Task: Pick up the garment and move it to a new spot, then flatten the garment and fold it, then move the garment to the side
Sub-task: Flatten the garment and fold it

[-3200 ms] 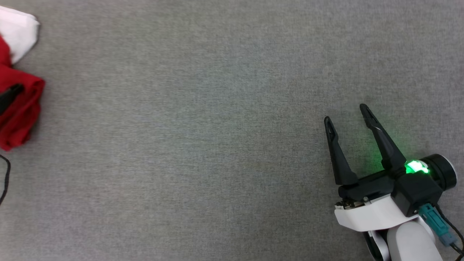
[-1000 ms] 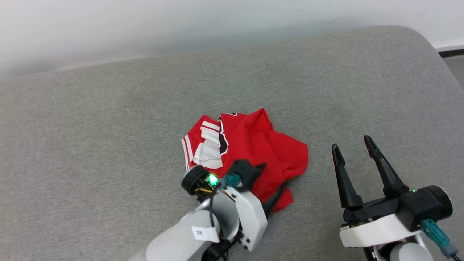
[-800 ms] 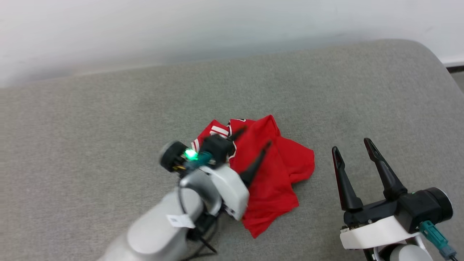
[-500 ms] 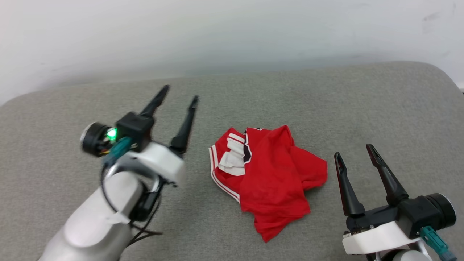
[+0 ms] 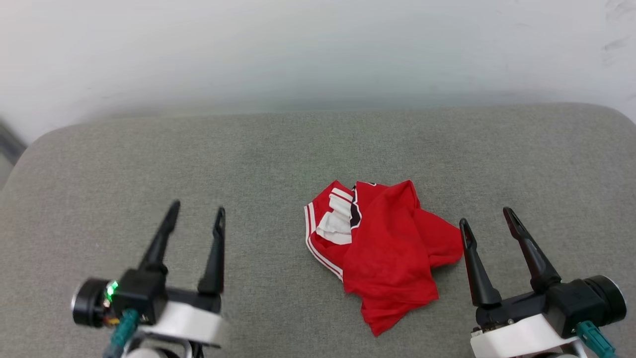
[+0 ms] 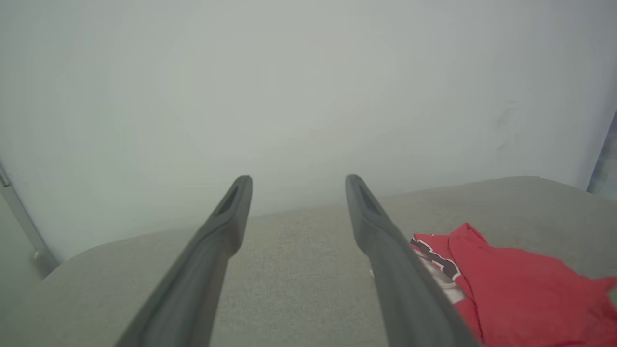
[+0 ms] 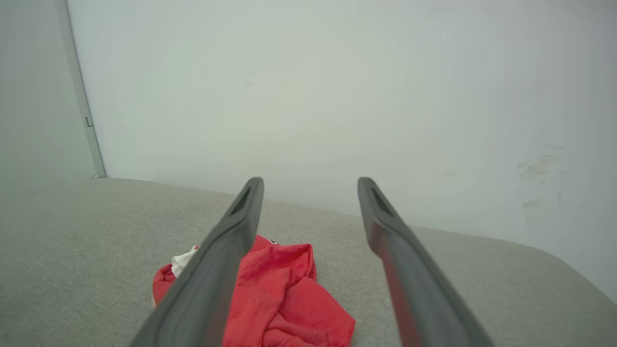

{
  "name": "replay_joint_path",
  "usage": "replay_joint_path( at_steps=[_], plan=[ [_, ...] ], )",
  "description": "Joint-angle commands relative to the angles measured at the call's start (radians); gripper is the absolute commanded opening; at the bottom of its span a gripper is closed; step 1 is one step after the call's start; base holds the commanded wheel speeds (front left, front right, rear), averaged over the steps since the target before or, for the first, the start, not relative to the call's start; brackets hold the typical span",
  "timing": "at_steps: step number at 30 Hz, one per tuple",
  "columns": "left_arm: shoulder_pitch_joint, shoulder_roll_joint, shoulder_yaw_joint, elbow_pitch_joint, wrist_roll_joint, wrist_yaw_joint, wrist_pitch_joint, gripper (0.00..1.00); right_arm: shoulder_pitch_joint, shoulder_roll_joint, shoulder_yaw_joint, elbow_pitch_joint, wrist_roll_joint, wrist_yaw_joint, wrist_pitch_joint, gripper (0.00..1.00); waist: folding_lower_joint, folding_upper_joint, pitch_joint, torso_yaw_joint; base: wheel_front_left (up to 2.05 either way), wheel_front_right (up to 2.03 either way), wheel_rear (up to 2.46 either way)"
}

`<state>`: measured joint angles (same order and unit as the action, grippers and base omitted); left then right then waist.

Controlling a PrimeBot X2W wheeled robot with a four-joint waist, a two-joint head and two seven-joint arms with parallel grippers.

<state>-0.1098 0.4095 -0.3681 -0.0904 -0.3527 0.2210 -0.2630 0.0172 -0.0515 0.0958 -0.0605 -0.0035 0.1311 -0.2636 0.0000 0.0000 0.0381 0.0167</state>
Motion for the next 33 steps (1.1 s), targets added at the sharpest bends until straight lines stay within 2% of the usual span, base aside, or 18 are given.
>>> replay_joint_path(
  at_steps=[1, 5, 10, 12, 14, 17, 21, 22, 26, 27, 28, 33],
  plan=[
    [0.046, -0.032, 0.022, -0.011, 0.024, -0.018, -0.002, 1.0, 0.011, 0.002, 0.002, 0.001, -0.002, -0.001, -0.002, 1.0, 0.0, 0.0, -0.002, 0.004, 0.0, 0.0, 0.0],
    [0.105, -0.099, 0.057, -0.017, 0.073, -0.062, -0.002, 1.0, 0.015, 0.002, 0.008, 0.016, 0.009, -0.001, -0.002, 1.0, 0.0, 0.0, -0.004, 0.006, 0.0, 0.0, 0.0],
    [0.111, -0.143, 0.093, -0.012, 0.121, -0.121, -0.003, 1.0, -0.002, -0.019, 0.014, 0.011, 0.001, -0.001, -0.002, 1.0, 0.0, 0.0, 0.003, 0.006, 0.0, 0.0, 0.0],
    [0.104, -0.159, 0.107, -0.012, 0.137, -0.139, -0.003, 1.0, 0.003, -0.022, 0.02, 0.046, 0.046, -0.001, -0.002, 1.0, 0.0, 0.0, 0.011, 0.005, 0.0, 0.0, 0.0],
    [0.101, -0.176, 0.116, -0.006, 0.151, -0.156, -0.003, 1.0, -0.016, -0.085, 0.094, 0.1, 0.079, -0.001, 0.015, 1.0, 0.0, 0.0, 0.016, 0.006, 0.0, 0.0, 0.0],
    [0.097, -0.2, 0.131, 0.001, 0.168, -0.18, -0.003, 1.0, -0.064, -0.191, 0.224, 0.122, 0.182, -0.001, 0.121, 1.0, 0.0, 0.0, 0.029, 0.01, 0.0, 0.0, 0.0],
    [0.092, -0.234, 0.157, 0.018, 0.182, -0.202, -0.003, 1.0, -0.13, -0.338, 0.374, 0.066, 0.317, -0.001, 0.326, 1.0, 0.0, 0.0, 0.053, 0.026, 0.0, 0.0, 0.0],
    [0.092, -0.234, 0.157, 0.018, 0.182, -0.202, -0.003, 1.0, -0.13, -0.338, 0.374, 0.066, 0.317, -0.001, 0.326, 1.0, 0.0, 0.0, 0.053, 0.026, 0.0, 0.0, 0.0],
    [0.081, -0.26, 0.174, 0.03, 0.202, -0.23, -0.003, 1.0, -0.199, -0.414, 0.475, 0.008, 0.431, -0.001, 0.518, 1.0, 0.0, 0.0, 0.083, 0.052, 0.0, 0.0, 0.0],
    [0.071, -0.274, 0.182, 0.038, 0.209, -0.244, -0.003, 1.0, -0.225, -0.431, 0.509, 0.007, 0.48, -0.001, 0.617, 1.0, 0.0, 0.0, 0.097, 0.071, 0.0, 0.0, 0.0],
    [0.065, -0.281, 0.184, 0.042, 0.212, -0.251, -0.003, 1.0, -0.24, -0.436, 0.527, 0.012, 0.495, -0.001, 0.661, 1.0, 0.0, 0.0, 0.103, 0.081, 0.0, 0.0, 0.0],
    [0.043, -0.307, 0.194, 0.057, 0.231, -0.275, -0.003, 1.0, -0.293, -0.447, 0.579, 0.092, 0.489, -0.001, 0.82, 1.0, 0.0, 0.0, 0.126, 0.138, 0.0, 0.0, 0.0]
  ],
)
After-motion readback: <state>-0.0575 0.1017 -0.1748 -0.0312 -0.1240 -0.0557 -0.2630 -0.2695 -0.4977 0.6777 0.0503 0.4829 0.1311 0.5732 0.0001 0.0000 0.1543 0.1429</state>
